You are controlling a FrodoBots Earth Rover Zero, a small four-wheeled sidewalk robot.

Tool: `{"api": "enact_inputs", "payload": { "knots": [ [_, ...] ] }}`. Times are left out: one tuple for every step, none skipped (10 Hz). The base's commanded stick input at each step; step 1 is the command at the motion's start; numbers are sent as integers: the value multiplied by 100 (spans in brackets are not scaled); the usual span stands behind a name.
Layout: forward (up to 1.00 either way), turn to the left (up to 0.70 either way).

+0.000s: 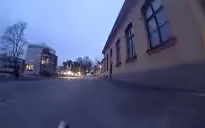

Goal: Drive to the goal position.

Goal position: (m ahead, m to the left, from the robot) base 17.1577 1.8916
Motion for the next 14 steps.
{"api": "enact_inputs", "payload": {
  "knots": [
    [50, 0],
    [50, 0],
    [50, 0],
    [50, 0],
    [50, 0],
    [50, 0],
    [50, 0],
    [50, 0],
    [50, 0],
    [50, 0],
    [50, 0],
    [50, -17],
    [50, -50],
    [50, -39]
  ]
}}
